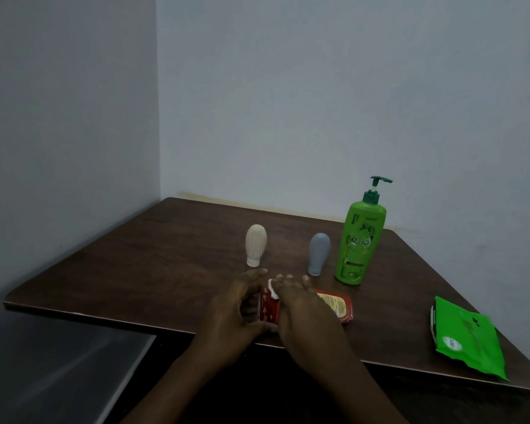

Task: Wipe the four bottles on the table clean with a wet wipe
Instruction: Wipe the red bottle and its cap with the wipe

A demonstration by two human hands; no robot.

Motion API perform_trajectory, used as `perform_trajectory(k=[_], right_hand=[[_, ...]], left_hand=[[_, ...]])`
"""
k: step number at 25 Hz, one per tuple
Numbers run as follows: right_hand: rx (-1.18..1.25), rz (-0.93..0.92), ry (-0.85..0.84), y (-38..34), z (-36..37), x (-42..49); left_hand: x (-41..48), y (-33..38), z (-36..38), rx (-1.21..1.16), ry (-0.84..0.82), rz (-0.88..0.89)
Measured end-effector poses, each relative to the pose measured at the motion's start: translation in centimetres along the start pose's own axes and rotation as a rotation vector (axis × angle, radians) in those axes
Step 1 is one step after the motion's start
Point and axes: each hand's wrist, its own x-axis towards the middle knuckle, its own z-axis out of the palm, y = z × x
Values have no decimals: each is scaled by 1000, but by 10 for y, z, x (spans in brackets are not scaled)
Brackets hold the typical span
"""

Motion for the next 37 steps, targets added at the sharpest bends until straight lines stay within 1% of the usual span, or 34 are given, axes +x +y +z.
perform_trajectory(k=[4, 7, 9, 10, 12, 14, 16, 18, 19, 21, 25, 28, 29, 30, 32, 34, 37], right_hand=[[-30, 213, 9, 45, -18, -10], [-89, 390, -59, 80, -28, -17], [-122, 453, -85, 85, -30, -18], [-130, 455, -84, 81, -29, -16], [-137, 399, -47, 63, -23, -13], [-73, 283, -17, 34, -11, -9], [10, 138, -17, 2, 1, -5], [3, 22, -9, -13, 4, -1], [20, 22, 6, -11, 1, 1], [65, 82, 33, 4, -6, -1], [8, 253, 34, 57, -21, -14], [6, 406, -43, 85, -30, -21], [-7, 432, -63, 88, -31, -20], [-23, 433, -68, 86, -31, -18], [-44, 377, -58, 73, -26, -11], [-19, 271, -71, 54, -15, -1], [89, 131, -92, 22, 1, 11]], left_hand=[[-1, 3, -2, 122, -30, 10], [-3, 6, -2, 124, -51, -16], [-2, 5, -3, 140, -55, -16], [-2, 4, -3, 148, -58, -15], [-1, 3, -2, 150, -68, -23], [-2, 4, -1, 147, -64, -30], [-2, 3, 0, 137, -37, 6], [0, -1, 1, 108, -7, 36], [0, -1, 1, 106, -4, 31], [1, 1, 1, 136, -22, 4], [4, 4, -1, 147, -90, -44], [4, 6, -4, 62, -138, -121], [4, 6, -4, 30, -149, -145], [4, 5, -4, 6, -155, -156], [3, 6, -4, -10, -152, -151], [2, 6, -3, -2, -145, -139], [4, 2, -3, -7, -79, -85]])
